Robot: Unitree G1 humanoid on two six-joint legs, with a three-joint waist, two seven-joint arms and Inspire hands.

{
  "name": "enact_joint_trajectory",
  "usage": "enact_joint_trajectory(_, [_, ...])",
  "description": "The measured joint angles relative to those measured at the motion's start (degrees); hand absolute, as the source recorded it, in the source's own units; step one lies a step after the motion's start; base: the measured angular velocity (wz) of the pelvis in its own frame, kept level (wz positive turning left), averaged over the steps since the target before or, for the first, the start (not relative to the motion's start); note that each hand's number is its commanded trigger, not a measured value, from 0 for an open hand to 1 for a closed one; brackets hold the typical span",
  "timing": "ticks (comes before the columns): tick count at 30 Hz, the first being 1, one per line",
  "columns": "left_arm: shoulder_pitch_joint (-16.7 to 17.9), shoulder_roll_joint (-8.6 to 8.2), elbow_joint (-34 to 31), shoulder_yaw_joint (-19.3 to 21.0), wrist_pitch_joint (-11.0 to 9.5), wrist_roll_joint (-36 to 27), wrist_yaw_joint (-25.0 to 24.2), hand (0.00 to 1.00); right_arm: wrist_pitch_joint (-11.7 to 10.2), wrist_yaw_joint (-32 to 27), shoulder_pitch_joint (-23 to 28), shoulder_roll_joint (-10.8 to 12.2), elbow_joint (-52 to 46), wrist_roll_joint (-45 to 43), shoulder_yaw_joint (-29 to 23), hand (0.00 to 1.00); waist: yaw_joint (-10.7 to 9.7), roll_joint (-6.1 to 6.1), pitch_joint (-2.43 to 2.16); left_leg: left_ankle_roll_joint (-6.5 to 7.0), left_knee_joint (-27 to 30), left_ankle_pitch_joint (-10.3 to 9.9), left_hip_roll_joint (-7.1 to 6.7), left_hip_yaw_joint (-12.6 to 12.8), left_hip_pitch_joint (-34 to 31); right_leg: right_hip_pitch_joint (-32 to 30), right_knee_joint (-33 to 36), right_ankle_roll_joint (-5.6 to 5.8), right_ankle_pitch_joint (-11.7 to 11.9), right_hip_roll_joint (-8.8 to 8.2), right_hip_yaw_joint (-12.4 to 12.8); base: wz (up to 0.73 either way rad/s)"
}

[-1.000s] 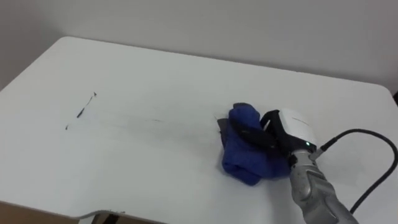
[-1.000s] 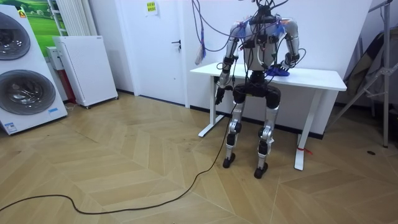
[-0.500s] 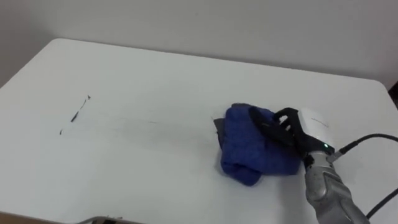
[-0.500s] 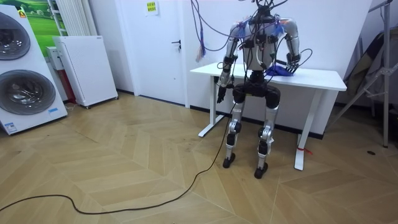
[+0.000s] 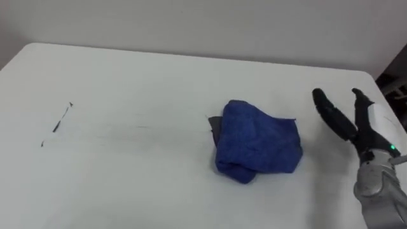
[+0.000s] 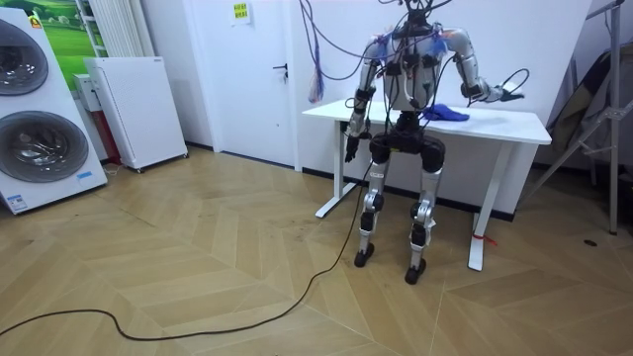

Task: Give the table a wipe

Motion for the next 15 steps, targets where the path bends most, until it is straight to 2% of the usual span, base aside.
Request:
enact_joint_trajectory(2, [0.25, 0.21, 0.0, -0.01, 0.0, -0.07, 0.0, 0.0, 0.15, -0.52, 0.0, -0.79, -1.61, 0.86, -1.68, 0.0, -0.34, -0.33, 0.15, 0.0, 0.03, 0.0, 0.02, 0.26, 0.04, -0.33, 0.0, 0.0, 0.0, 0.01, 0.21, -0.09])
enact_joint_trajectory(4, [0.56, 0.6, -0.09, 0.11, 0.0, -0.57, 0.0, 0.0, 0.2, -1.2, 0.11, -2.38, -1.76, 1.71, -2.82, 0.0, -1.34, -0.78, -0.06, 0.0, 0.06, -0.01, 0.04, 0.47, -0.16, -0.72, 0.02, -0.01, 0.01, 0.05, 0.59, -0.08])
enact_joint_trajectory(6, [0.72, 1.2, -0.17, 0.42, 0.06, -0.56, 0.0, 0.0, 0.62, -1.35, 0.13, -2.86, -1.97, 1.77, -4.57, 0.0, -1.92, -0.91, -0.16, 0.0, -0.01, -0.01, 0.06, 0.67, -0.32, -1.08, 0.13, -0.01, 0.01, 0.05, 0.63, -0.06])
enact_joint_trajectory(10, [0.9, 1.6, -0.34, 3.9, 0.11, -0.65, -0.09, 0.0, 1.71, -2.48, 0.14, -4.7, -1.46, 4.05, -9.99, 0.0, -2.74, -0.58, -0.17, 0.0, -0.08, -0.01, 0.12, 1.32, -0.33, -1.81, 0.96, 0.0, 0.01, 0.04, 0.73, -0.09])
enact_joint_trajectory(13, [2.19, 2.3, -0.39, 4.32, 0.03, -1.21, -0.1, 0.0, 1.58, -4.83, 0.25, -5.2, -0.59, 8.66, -12.19, 0.0, -3.77, -0.4, -0.15, 0.0, -0.07, -0.01, 0.23, 1.76, -0.03, -1.57, 0.87, -0.01, 0.01, 0.1, 0.81, -0.05])
enact_joint_trajectory(15, [2.97, 2.56, -0.43, 4.39, -0.01, -1.09, -0.17, 0.0, 1.61, -5.87, 0.87, -5.4, 1.79, 11.98, -13.88, 0.0, -4.18, -0.39, -0.32, 0.0, -0.04, -0.01, 0.28, 1.85, 0.02, -1.54, 0.9, -0.01, 0.01, 0.13, 0.8, 0.0])
